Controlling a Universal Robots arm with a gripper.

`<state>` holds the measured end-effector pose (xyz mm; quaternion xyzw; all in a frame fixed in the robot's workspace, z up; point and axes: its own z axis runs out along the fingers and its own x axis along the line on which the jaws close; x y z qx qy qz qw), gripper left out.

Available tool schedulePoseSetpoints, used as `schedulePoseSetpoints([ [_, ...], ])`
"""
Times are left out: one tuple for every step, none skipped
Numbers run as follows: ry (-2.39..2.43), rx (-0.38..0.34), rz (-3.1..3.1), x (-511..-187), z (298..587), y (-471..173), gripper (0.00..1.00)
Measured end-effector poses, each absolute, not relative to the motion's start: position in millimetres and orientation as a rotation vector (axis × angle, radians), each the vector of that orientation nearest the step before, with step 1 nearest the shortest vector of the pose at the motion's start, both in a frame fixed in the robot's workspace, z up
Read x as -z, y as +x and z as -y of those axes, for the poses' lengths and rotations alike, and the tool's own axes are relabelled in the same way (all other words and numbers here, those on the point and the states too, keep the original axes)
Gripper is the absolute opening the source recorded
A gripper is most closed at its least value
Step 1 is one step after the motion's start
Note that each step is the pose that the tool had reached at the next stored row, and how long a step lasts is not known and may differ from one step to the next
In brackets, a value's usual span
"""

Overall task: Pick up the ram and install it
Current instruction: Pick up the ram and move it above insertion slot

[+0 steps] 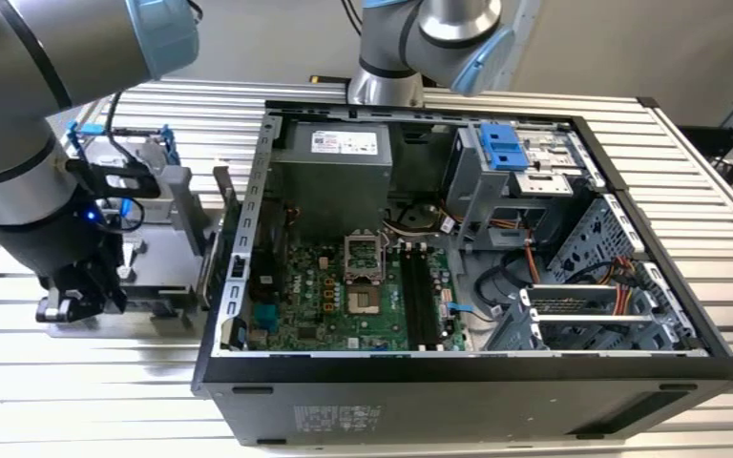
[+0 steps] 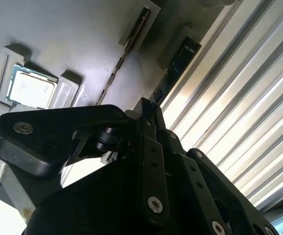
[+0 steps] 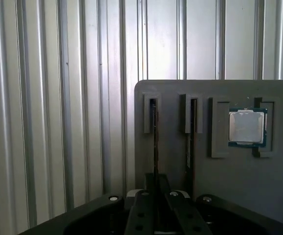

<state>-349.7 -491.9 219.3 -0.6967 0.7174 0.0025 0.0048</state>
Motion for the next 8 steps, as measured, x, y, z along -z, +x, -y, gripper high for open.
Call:
schedulePoseSetpoints([
  [-2.182, -0.008, -2.247, -222, 492, -350, 0.0],
  [-2.182, -0.008, -2.247, -224, 492, -350, 0.0],
  [-2.182, -0.008, -2.247, -227, 492, -350, 0.0],
  [-2.182, -0.008, -2.247, -229, 492, -350, 0.0],
  [-2.182, -0.008, -2.247, -231, 492, -350, 0.0],
  [-2.182, -0.008, -2.247, -233, 492, -350, 0.0],
  [-2.182, -0.008, -2.247, -236, 492, -350, 0.0],
  [-2.182, -0.008, -2.247, -238, 492, -350, 0.0],
])
